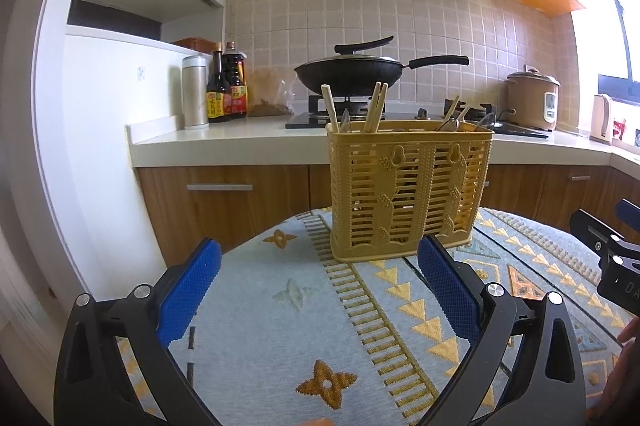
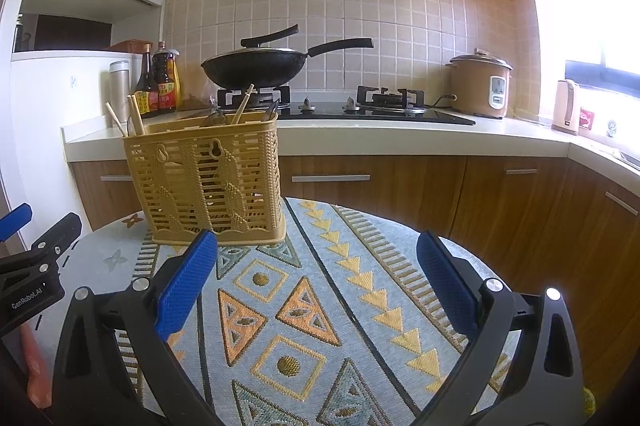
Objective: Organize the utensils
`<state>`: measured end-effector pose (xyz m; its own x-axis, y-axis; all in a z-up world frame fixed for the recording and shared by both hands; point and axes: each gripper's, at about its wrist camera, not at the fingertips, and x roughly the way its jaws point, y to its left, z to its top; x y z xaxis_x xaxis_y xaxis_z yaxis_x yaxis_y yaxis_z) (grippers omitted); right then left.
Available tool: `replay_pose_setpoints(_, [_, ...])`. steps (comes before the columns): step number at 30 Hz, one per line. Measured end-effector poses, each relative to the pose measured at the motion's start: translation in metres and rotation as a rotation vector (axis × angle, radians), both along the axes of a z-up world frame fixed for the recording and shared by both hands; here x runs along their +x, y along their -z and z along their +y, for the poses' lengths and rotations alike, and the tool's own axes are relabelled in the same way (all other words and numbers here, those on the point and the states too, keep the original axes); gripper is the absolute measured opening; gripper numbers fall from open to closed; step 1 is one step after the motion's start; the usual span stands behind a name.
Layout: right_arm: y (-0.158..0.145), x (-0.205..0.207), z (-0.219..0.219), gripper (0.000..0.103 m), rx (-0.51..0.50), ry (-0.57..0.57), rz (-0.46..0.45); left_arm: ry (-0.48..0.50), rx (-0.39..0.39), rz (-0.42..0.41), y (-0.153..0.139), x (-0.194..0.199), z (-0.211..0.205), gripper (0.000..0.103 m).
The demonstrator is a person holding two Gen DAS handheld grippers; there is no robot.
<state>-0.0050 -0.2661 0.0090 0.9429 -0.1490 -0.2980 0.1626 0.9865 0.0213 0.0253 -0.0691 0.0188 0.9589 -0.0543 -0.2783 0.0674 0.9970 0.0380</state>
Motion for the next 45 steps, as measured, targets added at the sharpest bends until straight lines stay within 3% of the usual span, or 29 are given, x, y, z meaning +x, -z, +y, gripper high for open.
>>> replay_pose_setpoints(20, [-0.002, -0.005, 0.012, 0.095, -0.039, -0.039, -0.019, -0.021, 0.055, -0.009, 0.001, -0.001, -0.007, 0.095])
replay_pose_setpoints(41, [-0.003, -0.005, 0.008, 0.095, -0.019, -0.025, -0.019, -0.033, 0.085, 0.011, 0.003, 0.003, -0.014, 0.095])
replay_pose_setpoints(45, [-0.003, -0.005, 0.005, 0.095, -0.012, -0.02, -0.021, -0.053, 0.08, -0.017, 0.003, 0.0, -0.012, 0.096])
